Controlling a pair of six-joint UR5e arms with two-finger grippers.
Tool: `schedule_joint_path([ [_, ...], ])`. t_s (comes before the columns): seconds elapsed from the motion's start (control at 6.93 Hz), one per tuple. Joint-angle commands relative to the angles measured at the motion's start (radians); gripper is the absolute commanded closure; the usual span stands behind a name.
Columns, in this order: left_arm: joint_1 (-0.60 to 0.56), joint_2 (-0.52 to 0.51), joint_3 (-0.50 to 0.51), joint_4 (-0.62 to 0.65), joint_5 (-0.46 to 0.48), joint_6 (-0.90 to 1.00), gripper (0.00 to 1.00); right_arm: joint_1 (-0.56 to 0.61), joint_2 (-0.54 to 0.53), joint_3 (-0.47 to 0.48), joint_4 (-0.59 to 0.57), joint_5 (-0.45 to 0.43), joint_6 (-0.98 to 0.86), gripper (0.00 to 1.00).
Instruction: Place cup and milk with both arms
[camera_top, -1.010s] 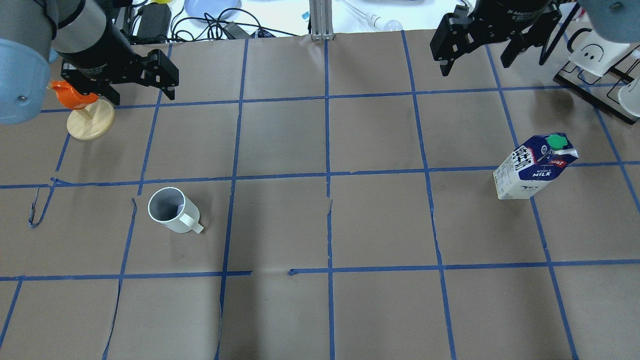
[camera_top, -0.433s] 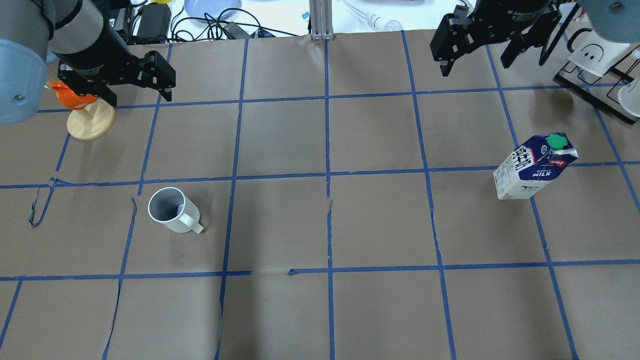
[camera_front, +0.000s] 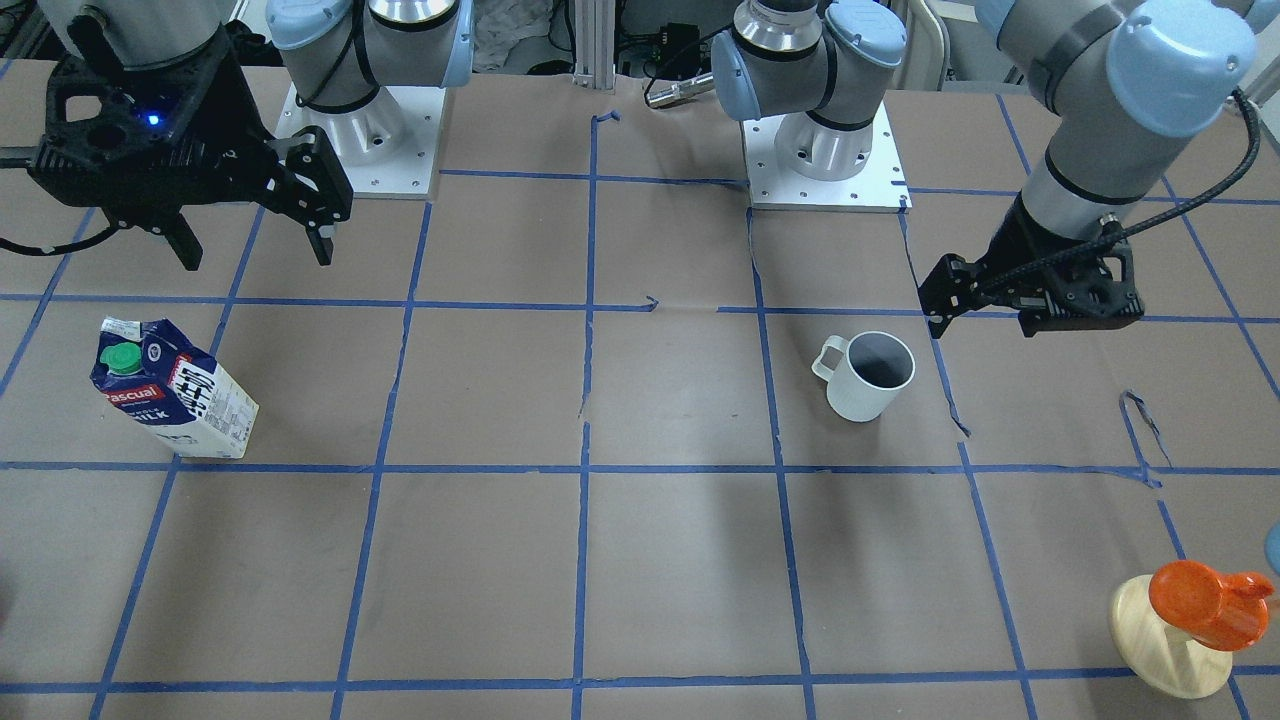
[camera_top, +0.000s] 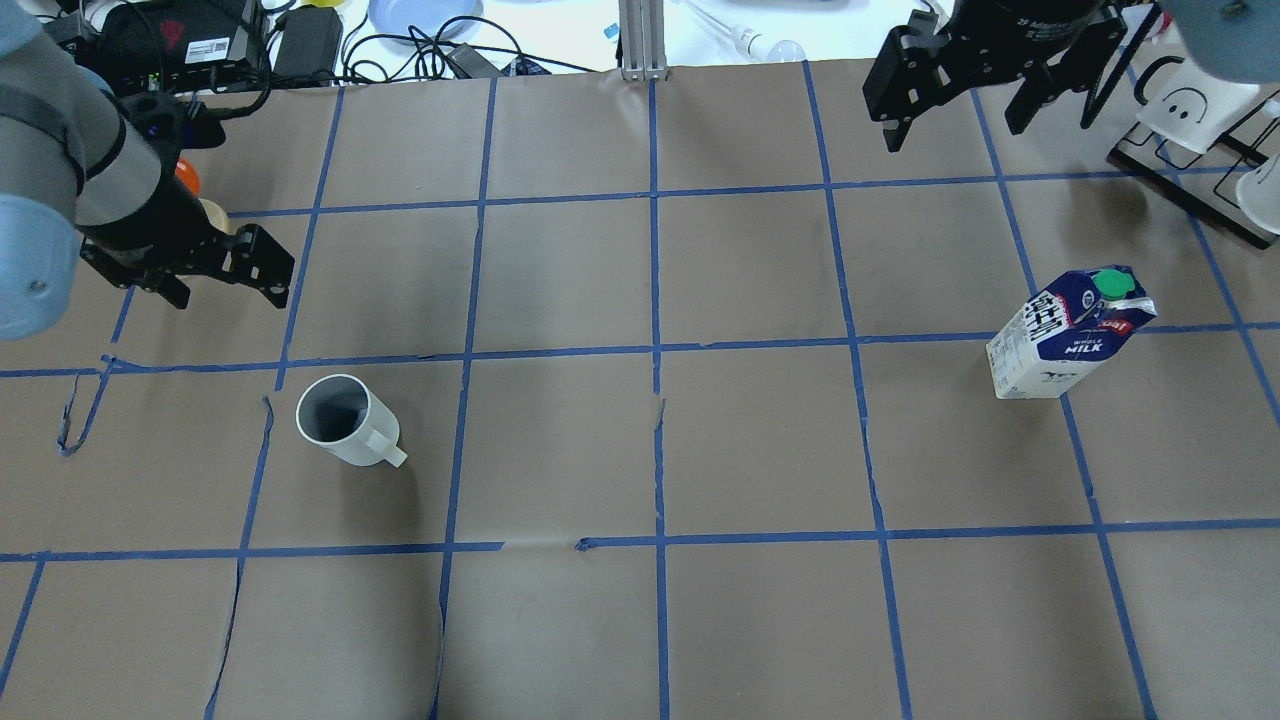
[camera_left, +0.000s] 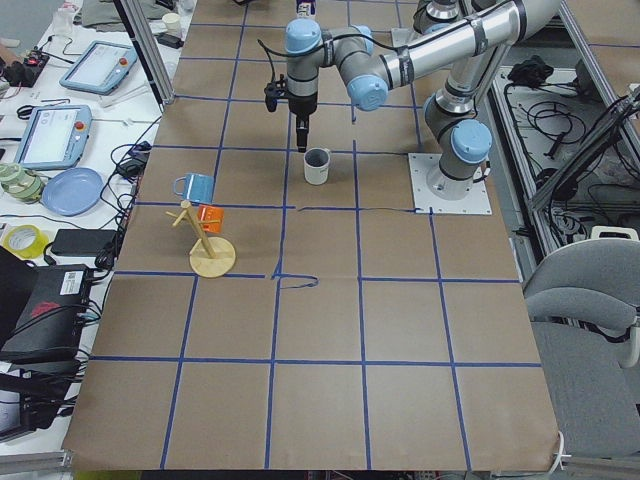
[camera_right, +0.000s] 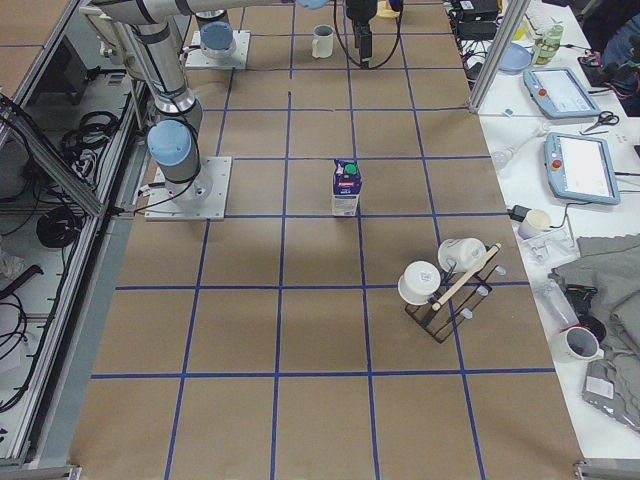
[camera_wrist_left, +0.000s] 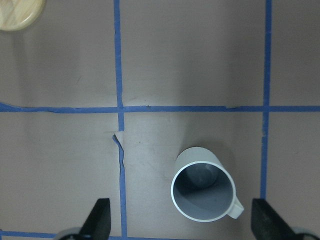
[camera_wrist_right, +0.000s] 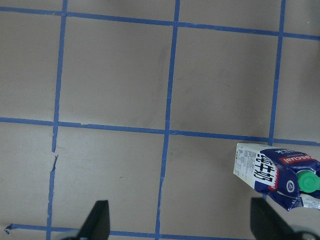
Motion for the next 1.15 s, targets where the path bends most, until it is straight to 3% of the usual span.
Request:
schedule_joint_path([
  [0.0, 0.019, -0.018, -0.15, 0.186, -0.026, 0.003, 0.0, 0.002, 0.001, 0.0, -0.003, -0.005, 0.0, 0.0],
  [0.58, 0.025, -0.046, -0.241, 0.225, -0.061, 0.005, 0.05, 0.002, 0.001, 0.002, -0.003, -0.005, -0.001, 0.0],
  [0.72, 0.025, -0.041, -0.253, 0.233, -0.061, 0.012, 0.32, 0.0, 0.001, 0.002, -0.003, -0.005, -0.001, 0.0],
  [0.87, 0.025, -0.047, -0.247, 0.257, -0.06, 0.016, 0.91, 0.0, 0.001, 0.002, -0.004, -0.005, -0.001, 0.0],
  [1.01, 0.025, -0.053, -0.247, 0.291, -0.061, 0.016, 1.0, 0.002, 0.001, 0.002, -0.003, -0.005, -0.001, 0.0],
])
